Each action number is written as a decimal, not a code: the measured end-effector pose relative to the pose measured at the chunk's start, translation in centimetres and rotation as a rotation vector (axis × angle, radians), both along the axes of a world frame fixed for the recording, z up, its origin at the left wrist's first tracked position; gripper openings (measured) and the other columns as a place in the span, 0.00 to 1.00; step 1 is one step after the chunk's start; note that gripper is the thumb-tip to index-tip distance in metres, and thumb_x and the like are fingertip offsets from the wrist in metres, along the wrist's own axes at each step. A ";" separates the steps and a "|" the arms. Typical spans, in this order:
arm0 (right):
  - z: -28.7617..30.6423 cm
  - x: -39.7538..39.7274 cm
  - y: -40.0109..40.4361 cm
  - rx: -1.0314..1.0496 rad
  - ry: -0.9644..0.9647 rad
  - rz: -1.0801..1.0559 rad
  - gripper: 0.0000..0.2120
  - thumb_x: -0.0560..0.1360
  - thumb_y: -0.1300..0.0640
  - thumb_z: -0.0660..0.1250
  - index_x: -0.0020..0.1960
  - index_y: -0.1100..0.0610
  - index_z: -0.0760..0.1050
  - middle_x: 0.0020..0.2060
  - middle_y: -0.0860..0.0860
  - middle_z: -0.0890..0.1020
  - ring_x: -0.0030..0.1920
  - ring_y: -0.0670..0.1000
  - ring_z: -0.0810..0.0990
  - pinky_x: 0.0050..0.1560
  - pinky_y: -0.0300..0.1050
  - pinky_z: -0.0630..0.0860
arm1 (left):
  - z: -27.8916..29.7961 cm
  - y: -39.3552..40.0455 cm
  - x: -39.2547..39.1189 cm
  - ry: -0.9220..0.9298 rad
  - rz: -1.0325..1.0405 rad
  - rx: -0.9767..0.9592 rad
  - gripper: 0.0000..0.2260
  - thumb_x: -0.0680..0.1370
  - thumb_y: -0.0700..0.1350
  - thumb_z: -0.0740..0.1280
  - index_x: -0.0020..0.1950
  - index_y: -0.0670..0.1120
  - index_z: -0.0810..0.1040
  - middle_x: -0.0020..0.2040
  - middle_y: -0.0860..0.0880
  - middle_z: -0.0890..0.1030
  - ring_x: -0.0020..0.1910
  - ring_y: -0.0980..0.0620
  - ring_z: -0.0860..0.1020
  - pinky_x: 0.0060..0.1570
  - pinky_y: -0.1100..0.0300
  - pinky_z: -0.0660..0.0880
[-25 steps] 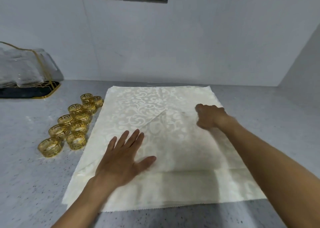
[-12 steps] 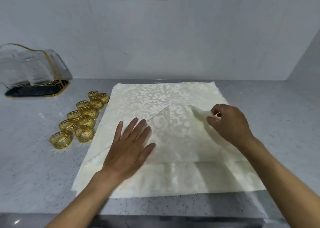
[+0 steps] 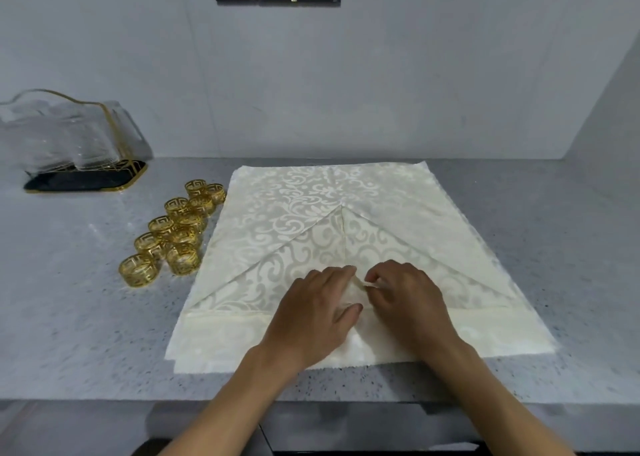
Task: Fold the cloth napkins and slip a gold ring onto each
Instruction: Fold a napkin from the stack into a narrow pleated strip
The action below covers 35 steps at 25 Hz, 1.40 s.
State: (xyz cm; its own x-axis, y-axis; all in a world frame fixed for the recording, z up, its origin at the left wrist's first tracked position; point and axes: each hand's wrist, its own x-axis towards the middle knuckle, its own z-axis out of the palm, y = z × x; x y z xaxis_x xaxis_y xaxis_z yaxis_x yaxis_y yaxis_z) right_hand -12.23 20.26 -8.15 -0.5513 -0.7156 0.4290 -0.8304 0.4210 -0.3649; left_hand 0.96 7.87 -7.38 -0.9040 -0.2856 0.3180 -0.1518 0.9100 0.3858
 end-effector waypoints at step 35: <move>2.4 -0.4 5.3 0.076 -0.195 0.081 0.03 0.74 0.50 0.68 0.46 0.49 0.77 0.43 0.42 0.79 0.45 0.46 0.76 0.49 0.49 0.74 | 1.0 5.6 0.5 -0.079 -0.125 -0.151 0.11 0.77 0.53 0.61 0.46 0.50 0.80 0.42 0.55 0.79 0.40 0.54 0.75 0.35 0.61 0.68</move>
